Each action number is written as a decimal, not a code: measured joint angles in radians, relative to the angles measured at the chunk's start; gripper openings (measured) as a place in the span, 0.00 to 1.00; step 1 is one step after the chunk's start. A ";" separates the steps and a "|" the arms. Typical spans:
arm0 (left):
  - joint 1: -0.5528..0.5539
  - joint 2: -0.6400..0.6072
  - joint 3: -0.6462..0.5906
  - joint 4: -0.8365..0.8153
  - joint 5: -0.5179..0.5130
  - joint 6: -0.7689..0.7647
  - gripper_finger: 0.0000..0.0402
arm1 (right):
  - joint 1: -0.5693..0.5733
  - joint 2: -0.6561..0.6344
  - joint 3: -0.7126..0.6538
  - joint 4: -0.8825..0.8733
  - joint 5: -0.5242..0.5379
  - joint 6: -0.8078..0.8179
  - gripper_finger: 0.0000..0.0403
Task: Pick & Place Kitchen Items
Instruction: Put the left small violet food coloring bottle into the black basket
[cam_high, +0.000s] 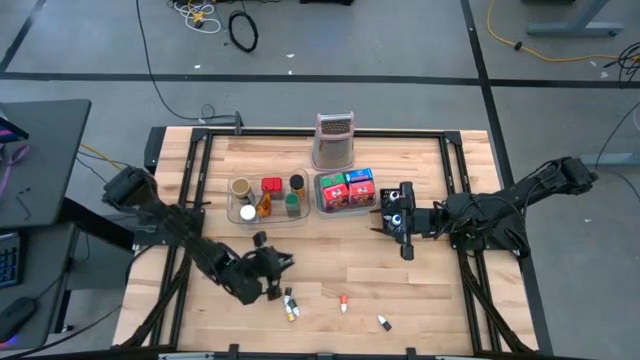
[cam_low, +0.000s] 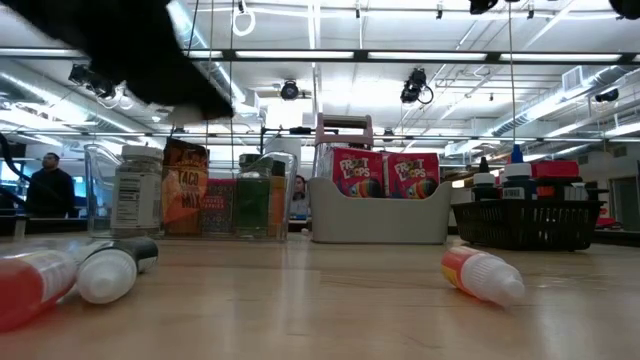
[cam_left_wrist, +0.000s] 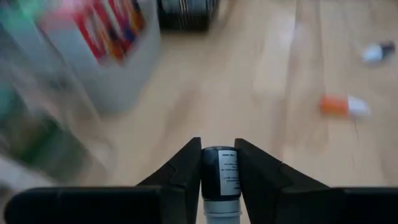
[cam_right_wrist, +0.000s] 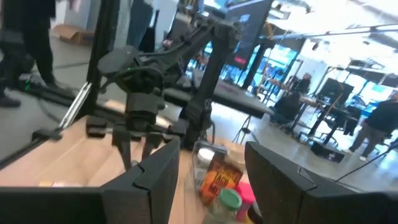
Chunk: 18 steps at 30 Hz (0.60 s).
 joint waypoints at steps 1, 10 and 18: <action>0.015 -0.006 0.015 0.019 -0.011 0.048 0.24 | -0.005 0.018 0.000 0.030 0.001 0.004 0.48; 0.141 -0.011 0.112 0.320 -0.011 0.494 0.24 | -0.062 0.229 0.000 0.215 -0.001 0.046 0.48; 0.229 -0.012 0.169 0.447 0.085 0.679 0.24 | -0.111 0.327 0.000 0.289 -0.052 0.163 0.48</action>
